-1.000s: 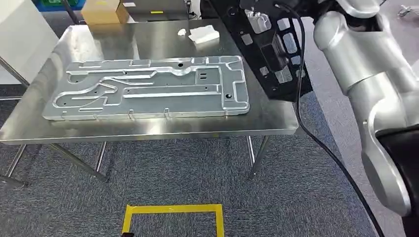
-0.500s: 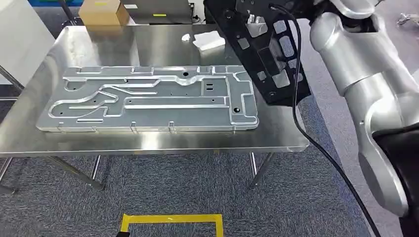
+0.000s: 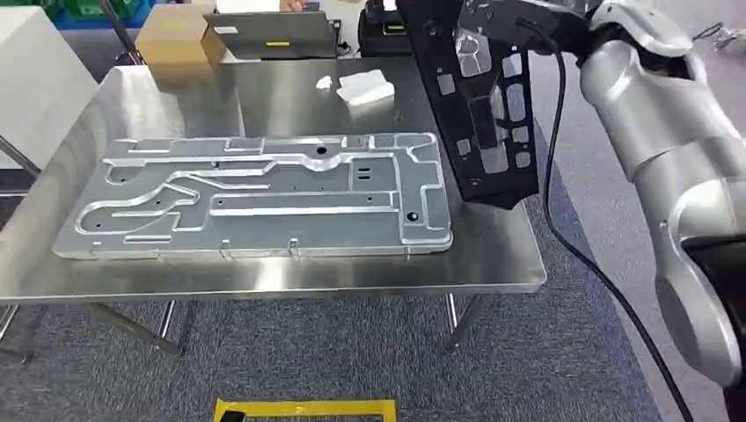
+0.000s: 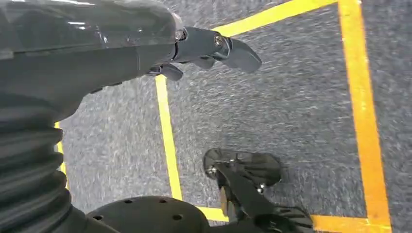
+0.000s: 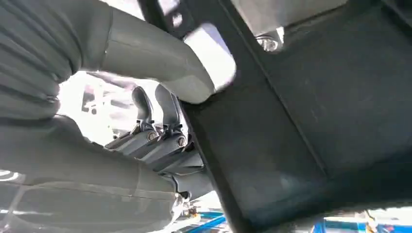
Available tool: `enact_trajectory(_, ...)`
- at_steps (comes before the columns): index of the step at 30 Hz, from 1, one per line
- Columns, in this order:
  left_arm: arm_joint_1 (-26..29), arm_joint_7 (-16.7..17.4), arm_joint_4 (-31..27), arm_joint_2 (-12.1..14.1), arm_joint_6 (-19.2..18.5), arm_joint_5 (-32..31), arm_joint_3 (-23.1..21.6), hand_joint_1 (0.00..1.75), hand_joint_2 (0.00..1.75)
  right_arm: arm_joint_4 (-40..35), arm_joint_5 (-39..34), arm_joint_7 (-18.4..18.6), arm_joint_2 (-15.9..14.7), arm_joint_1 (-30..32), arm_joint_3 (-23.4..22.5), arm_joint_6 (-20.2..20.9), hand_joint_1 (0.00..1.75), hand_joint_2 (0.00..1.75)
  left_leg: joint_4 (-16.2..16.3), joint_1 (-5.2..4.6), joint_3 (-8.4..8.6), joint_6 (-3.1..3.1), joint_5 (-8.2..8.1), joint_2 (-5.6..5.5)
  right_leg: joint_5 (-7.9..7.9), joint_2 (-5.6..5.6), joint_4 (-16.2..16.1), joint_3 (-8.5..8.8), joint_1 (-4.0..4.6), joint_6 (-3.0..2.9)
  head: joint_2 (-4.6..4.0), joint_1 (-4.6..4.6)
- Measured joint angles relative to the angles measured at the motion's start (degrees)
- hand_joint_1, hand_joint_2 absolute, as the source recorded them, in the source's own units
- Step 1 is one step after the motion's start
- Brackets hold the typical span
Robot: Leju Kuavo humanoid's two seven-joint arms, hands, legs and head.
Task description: Take the parts from the cabinet and place them on the table.
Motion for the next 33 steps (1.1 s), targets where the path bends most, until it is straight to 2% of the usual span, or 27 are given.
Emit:
enact_trajectory(1, 0.01, -0.09, -0.02, -0.02, 0.00, -0.46, -0.13, 0.00, 1.75, 0.13, 0.02, -0.20, 0.07, 1.41, 0.00, -0.84, 1.75, 1.75, 2.60, 0.26, -1.87, -0.28, -0.44, 0.06, -0.15, 0.03, 0.01, 0.23, -0.05, 0.04, 0.00, 0.00)
enact_trajectory(2, 0.06, -0.15, 0.00, -0.02, 0.00, -0.92, -0.22, 0.00, 1.75, 0.39, 0.04, -0.33, 0.31, 3.06, 0.00, -1.69, 1.75, 1.75, 2.24, 0.53, -2.27, -0.53, 0.54, 0.09, -0.27, 0.13, 0.02, 0.47, -0.17, 0.18, -0.02, 0.00)
enact_trajectory(3, 0.11, -0.17, 0.00, -0.02, 0.00, -0.99, -0.44, 0.00, 1.75, 0.46, 0.00, -0.50, 0.64, 4.60, -0.04, -3.16, 1.75, 1.75, -0.55, 0.73, -1.60, -0.98, 2.84, 0.11, -0.42, 0.19, 0.17, 0.62, -0.36, 0.40, 0.00, 0.00)
enact_trajectory(5, 0.03, -0.17, 0.00, 0.00, -0.07, -1.48, -1.24, 0.00, 1.75, 0.70, 0.22, -0.57, 1.74, 5.94, -0.04, -4.29, 1.75, 1.75, -10.48, 1.10, 2.33, -1.44, 8.59, 0.22, -0.79, 0.29, 0.68, 0.69, -0.84, 0.97, 0.00, 0.00)
enact_trajectory(6, -0.05, -0.17, 0.00, 0.00, -0.17, -1.84, -1.48, 0.00, 1.75, 0.83, 0.33, -0.55, 2.41, 7.09, -0.04, -4.84, 1.75, 1.75, -13.96, 1.31, 3.59, -1.58, 9.48, 0.26, -0.90, 0.32, 0.90, 0.71, -0.83, 1.30, 0.00, 0.00)
enact_trajectory(7, -0.23, -0.04, 0.00, 0.00, -0.22, -1.95, -1.62, 0.00, 1.75, 0.92, 0.37, -0.55, 3.02, 8.58, -0.04, -5.36, 1.75, 1.75, -14.10, 0.86, 3.32, -0.76, 6.75, 0.34, -0.79, 0.49, 1.20, 0.52, -0.80, 1.75, -0.02, 0.00)
enact_trajectory(9, -0.31, 0.61, 0.00, 0.02, -0.20, -1.88, -1.97, 0.00, 1.75, 1.01, 0.42, -0.70, 4.79, 10.74, -0.04, -6.48, 1.75, 1.75, -13.78, 0.56, 3.30, 0.43, 9.01, 0.19, -0.88, 0.54, 1.20, 0.22, -0.75, 2.66, 0.00, 0.00)
enact_trajectory(10, -0.27, 1.20, 0.02, 0.02, -0.17, -1.84, -2.23, 0.00, 1.75, 1.03, 0.63, -0.55, 5.66, 11.25, -0.04, -6.58, 1.75, 1.75, -14.05, 0.50, 3.46, 0.65, 9.19, 0.19, -0.73, 0.51, 0.81, 0.42, -0.59, 2.95, 0.00, 0.02)
enact_trajectory(11, -0.32, 1.64, 0.02, 0.00, -0.17, -1.68, -2.49, 0.00, 1.75, 1.05, 0.92, -0.19, 6.56, 11.65, -0.02, -6.52, 1.75, 1.75, -14.39, 0.79, 3.46, 0.20, 9.75, 0.11, -1.12, 0.45, 0.98, 0.43, -0.53, 1.70, -0.02, 0.07)
enact_trajectory(12, -0.40, 2.06, 0.02, 0.00, -0.17, -1.71, -2.62, 0.00, 1.75, 1.05, 0.96, 0.11, 7.59, 12.04, -0.02, -6.36, 1.75, 1.75, -14.39, 0.70, 3.33, 0.37, 9.82, 0.02, -0.91, 0.38, 0.89, 0.29, -0.53, 0.08, 0.00, 0.02)
enact_trajectory(13, -0.50, 2.60, 0.02, 0.00, -0.17, -1.71, -2.73, 0.00, 1.75, 1.05, 0.98, 0.26, 8.69, 12.60, 0.00, -5.95, 1.75, 1.75, -14.39, 0.60, 3.26, 0.54, 9.91, -0.08, -0.76, 0.38, 0.83, 0.29, -0.51, -0.07, 0.00, 0.04)
enact_trajectory(16, -0.53, 3.65, 0.07, 0.07, -0.17, -1.62, -2.90, 0.00, 1.75, 0.96, 0.79, 0.46, 11.08, 13.75, 0.07, -5.25, 1.75, 1.75, -14.35, 0.41, 2.91, 0.92, 10.12, -0.41, -0.26, 0.22, 0.50, 0.25, -0.67, 0.57, 0.00, 0.04)
enact_trajectory(22, -0.52, 3.87, 0.09, 0.02, 0.13, -1.51, -2.97, 0.00, 1.75, -0.48, -0.85, 0.89, 13.36, 14.70, 0.89, -3.74, 1.75, 1.75, -14.28, 0.20, 2.66, 1.24, 10.05, -0.42, -0.04, 0.19, 0.14, 0.15, -0.88, 1.26, 0.00, 0.04)
enact_trajectory(23, -0.52, 3.87, 0.09, 0.04, 0.18, -1.47, -2.97, 0.00, 1.75, -0.61, -1.25, 1.16, 13.42, 14.80, 1.38, -3.72, 1.75, 1.75, -14.25, 0.14, 2.64, 1.30, 10.01, -0.41, 0.02, 0.18, 0.12, 0.14, -0.96, 1.73, 0.00, 0.04)
enact_trajectory(25, -0.52, 3.85, 0.09, 0.04, 0.26, -1.40, -2.97, 0.00, 1.75, -0.61, -1.77, 1.29, 13.62, 14.88, 2.10, -3.70, 1.75, 1.75, -14.20, 0.03, 2.56, 1.36, 9.97, -0.39, -0.02, 0.18, 0.05, 0.11, -1.15, 3.07, 0.00, 0.04)
enact_trajectory(26, -0.52, 3.83, 0.11, 0.04, 0.26, -1.23, -2.97, 0.00, 1.75, -0.61, -1.84, 1.31, 13.66, 14.91, 2.51, -3.72, 1.75, 1.75, -14.19, 0.00, 2.55, 1.37, 9.97, -0.39, 0.01, 0.18, 0.04, 0.07, -1.20, 3.27, 0.00, 0.04)
enact_trajectory(33, -0.52, 3.39, 0.18, 0.04, -0.07, -0.37, -2.97, 0.00, 1.75, -0.66, -3.32, 1.29, 13.79, 15.13, 4.09, -4.03, 1.75, 1.75, -14.19, 0.01, 2.49, 1.32, 9.95, -0.37, -0.04, 0.19, 0.20, -0.12, -1.04, 3.39, 0.00, 0.04)
